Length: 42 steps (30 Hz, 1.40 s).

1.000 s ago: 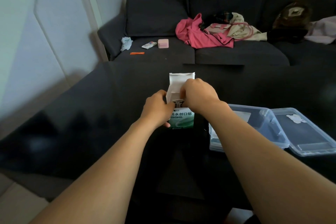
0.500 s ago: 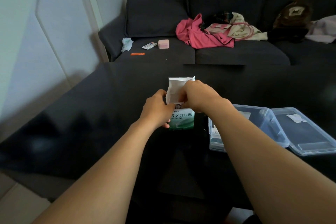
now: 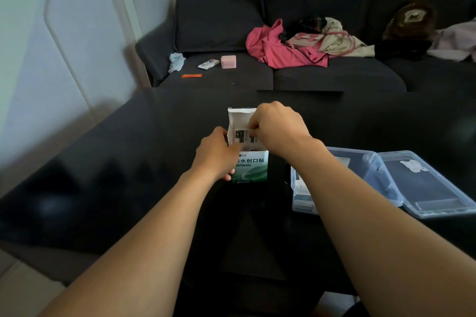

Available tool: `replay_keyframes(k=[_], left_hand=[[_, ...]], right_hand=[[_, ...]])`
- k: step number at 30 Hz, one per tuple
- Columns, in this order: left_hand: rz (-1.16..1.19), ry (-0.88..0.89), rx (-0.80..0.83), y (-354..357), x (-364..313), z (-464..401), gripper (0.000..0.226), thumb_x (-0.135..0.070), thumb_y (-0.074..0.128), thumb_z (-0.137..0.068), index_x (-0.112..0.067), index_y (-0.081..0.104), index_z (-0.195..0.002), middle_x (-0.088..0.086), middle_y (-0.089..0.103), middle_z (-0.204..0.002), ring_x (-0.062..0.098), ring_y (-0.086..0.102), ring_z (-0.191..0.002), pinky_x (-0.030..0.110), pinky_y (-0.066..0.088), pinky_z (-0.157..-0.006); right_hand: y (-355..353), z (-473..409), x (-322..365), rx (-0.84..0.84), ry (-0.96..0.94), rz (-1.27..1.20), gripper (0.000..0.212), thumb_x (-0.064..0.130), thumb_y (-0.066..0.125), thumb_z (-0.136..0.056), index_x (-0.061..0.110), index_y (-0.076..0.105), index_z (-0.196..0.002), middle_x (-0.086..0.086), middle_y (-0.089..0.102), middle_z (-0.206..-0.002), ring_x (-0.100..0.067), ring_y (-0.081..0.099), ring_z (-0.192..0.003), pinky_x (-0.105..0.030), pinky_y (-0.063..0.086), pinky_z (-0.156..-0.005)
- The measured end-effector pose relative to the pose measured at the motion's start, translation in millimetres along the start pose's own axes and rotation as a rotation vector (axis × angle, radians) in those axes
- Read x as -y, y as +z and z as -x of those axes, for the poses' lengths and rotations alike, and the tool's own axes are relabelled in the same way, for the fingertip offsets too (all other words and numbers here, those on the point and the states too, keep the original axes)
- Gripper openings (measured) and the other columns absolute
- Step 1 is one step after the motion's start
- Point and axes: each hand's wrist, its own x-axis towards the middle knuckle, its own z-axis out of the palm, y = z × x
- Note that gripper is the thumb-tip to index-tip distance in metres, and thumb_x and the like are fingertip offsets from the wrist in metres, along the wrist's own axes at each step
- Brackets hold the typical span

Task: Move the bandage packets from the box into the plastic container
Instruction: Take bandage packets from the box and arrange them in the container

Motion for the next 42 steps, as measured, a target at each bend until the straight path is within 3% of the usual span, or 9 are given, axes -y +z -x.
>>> replay_keyframes(k=[5,9,12,16,20,22,24,35,42], left_hand=[[-0.026,0.002,0.012,-1.5,0.5,1.3,0.025,-0.027,0.048,-0.095,-0.017,0.051,-0.117,0.002,0.066,-0.100,0.021,0.073,-0.070,0.033,0.061,-0.051],[-0.061,-0.028,0.007,-8.5,0.0,0.7,0.039,-0.045,0.053,-0.088,-0.022,0.050,-0.120,-0.003,0.064,-0.108,0.020,0.067,-0.089,0.041,0.062,-0.067],[-0.065,0.059,-0.259,-15.9,-2.5,-2.2,0.045,-0.047,0.055,-0.086,-0.020,0.057,-0.122,0.002,0.061,-0.115,0.023,0.060,-0.101,0.040,0.049,-0.086],[0.263,0.384,-0.519,-15.5,-33.4,12.6,0.036,-0.049,0.055,-0.082,-0.018,0.066,-0.098,0.005,0.062,-0.093,0.013,0.057,-0.079,0.030,0.047,-0.073],[0.446,0.337,-0.083,1.4,-71.0,34.8,0.038,-0.055,0.051,-0.092,-0.022,0.066,-0.103,-0.001,0.072,-0.095,0.014,0.069,-0.085,0.034,0.055,-0.075],[0.531,0.184,0.240,12.0,-81.7,41.7,0.037,-0.049,0.047,-0.102,-0.017,0.065,-0.106,0.008,0.075,-0.094,0.021,0.074,-0.079,0.036,0.059,-0.065],[0.624,0.056,0.386,22.3,-87.3,46.2,0.029,-0.037,0.045,-0.107,-0.014,0.063,-0.108,0.014,0.076,-0.093,0.025,0.075,-0.072,0.030,0.058,-0.050],[0.829,-0.119,0.356,68.2,-109.5,32.6,0.028,-0.026,0.045,-0.108,-0.015,0.070,-0.111,0.011,0.073,-0.096,0.014,0.073,-0.066,0.022,0.053,-0.044],[0.747,-0.103,0.565,84.9,-130.4,48.9,0.059,-0.064,0.036,-0.101,-0.018,0.069,-0.116,0.005,0.075,-0.084,0.017,0.073,-0.067,0.027,0.052,-0.045]], right_hand=[[-28.6,4.0,-10.0,-0.143,0.000,-0.151,0.017,0.018,0.068,-0.091,0.028,0.080,-0.096,-0.002,0.074,-0.095,-0.026,0.069,-0.078,-0.039,0.059,-0.071],[-55.1,10.0,-27.8,-0.195,-0.005,-0.363,0.010,0.021,0.070,-0.094,0.021,0.079,-0.098,0.005,0.073,-0.081,0.000,0.062,-0.048,-0.029,0.059,-0.060],[-62.9,15.9,-48.5,-0.155,0.061,-0.546,0.009,0.018,0.070,-0.094,0.018,0.078,-0.098,0.002,0.076,-0.081,-0.005,0.060,-0.042,-0.017,0.052,-0.050],[-66.3,26.9,-65.5,-0.059,0.103,-0.775,0.012,0.013,0.067,-0.096,0.009,0.078,-0.101,-0.007,0.078,-0.088,-0.008,0.058,-0.047,-0.014,0.047,-0.047],[-74.0,37.8,-75.0,0.155,0.067,-0.834,0.014,0.014,0.067,-0.095,0.010,0.077,-0.104,-0.007,0.079,-0.086,-0.008,0.059,-0.050,-0.016,0.037,-0.040],[-77.4,42.5,-79.9,0.199,0.069,-0.814,0.014,0.012,0.066,-0.096,0.010,0.077,-0.105,-0.008,0.079,-0.086,-0.009,0.061,-0.054,-0.018,0.046,-0.044],[-80.2,47.3,-84.4,0.208,0.101,-0.797,0.014,0.010,0.066,-0.095,0.008,0.077,-0.105,-0.012,0.078,-0.086,-0.011,0.065,-0.058,-0.021,0.055,-0.052],[-107.8,88.2,-150.1,0.081,0.394,-1.019,0.011,0.004,0.069,-0.090,0.009,0.076,-0.097,-0.012,0.078,-0.088,-0.009,0.066,-0.065,-0.015,0.056,-0.057],[-98.7,83.4,-143.1,0.164,0.251,-0.860,0.016,0.007,0.070,-0.091,0.013,0.076,-0.105,-0.008,0.078,-0.091,-0.010,0.069,-0.070,-0.018,0.056,-0.062]])
